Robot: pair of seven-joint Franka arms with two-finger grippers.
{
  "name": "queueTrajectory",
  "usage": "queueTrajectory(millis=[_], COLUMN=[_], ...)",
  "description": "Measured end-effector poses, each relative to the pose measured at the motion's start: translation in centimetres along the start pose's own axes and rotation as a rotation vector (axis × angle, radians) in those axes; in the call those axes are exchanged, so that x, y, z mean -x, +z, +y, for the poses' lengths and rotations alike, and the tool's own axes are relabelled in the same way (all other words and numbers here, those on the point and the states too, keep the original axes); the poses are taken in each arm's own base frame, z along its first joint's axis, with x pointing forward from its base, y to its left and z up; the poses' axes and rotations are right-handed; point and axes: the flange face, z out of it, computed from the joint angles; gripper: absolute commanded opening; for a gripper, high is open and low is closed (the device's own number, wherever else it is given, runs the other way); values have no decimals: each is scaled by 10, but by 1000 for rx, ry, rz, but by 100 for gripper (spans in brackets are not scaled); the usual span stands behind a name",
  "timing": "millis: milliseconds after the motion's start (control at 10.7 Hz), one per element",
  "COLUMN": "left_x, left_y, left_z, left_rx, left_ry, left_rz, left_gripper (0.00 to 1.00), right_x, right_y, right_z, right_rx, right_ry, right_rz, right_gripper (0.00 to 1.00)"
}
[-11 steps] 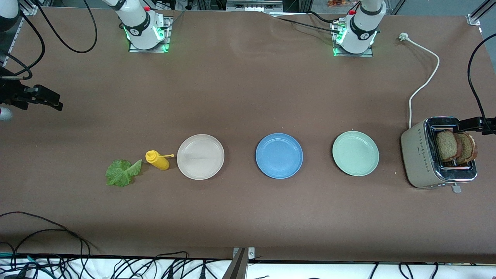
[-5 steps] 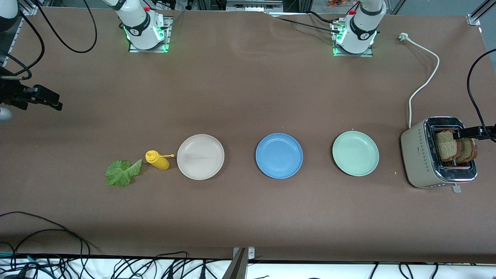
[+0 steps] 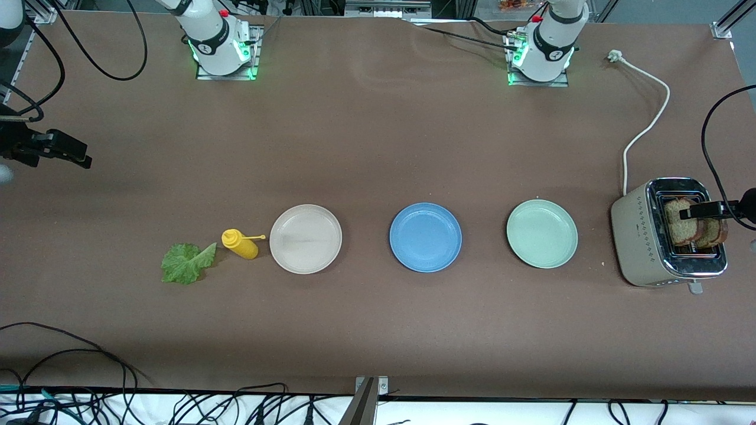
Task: Make sandwich in blue plate with both arms
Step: 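Move the left gripper down over the bread slices in the toaster, then grasp a bread slice with the left gripper and lift it out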
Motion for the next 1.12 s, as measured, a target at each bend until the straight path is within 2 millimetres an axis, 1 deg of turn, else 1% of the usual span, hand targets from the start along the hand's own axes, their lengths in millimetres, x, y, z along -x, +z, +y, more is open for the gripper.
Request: queueTrajectory(millis=[93,186,279,466,559,652,745,931,1117], left_x=[-1,-1,-1,-1,-1,-2,-3,-5,-5], left_y=[0,0,0,3,9,16,23,32,31], left_z=[3,3,2,2,1,1,1,-2,-2], left_rx=[1,1,1,3,6,10,14,19,17], left_ry=[-3,-6,-11,-14,-15,-15,-15,-17,-16], left_rz=[-1,-1,-1,-5,-16,-29,-40,-53,-51], left_gripper=[92,90,84,60,46,21,0,0,0], right_x=[0,0,0,0,0,0,0,0,0], right_y=[0,0,0,0,0,0,0,0,0], right_z=[3,5,4,-2,-2,-2,-1,-1,4], right_rx=[1,1,1,0,0,1,1,1,1], right_ry=[6,8,6,-3,-4,-3,-2,-1,8], right_rz=[0,0,0,1,1,1,1,1,1], right_gripper=[100,100,100,100,100,100,100,100,100])
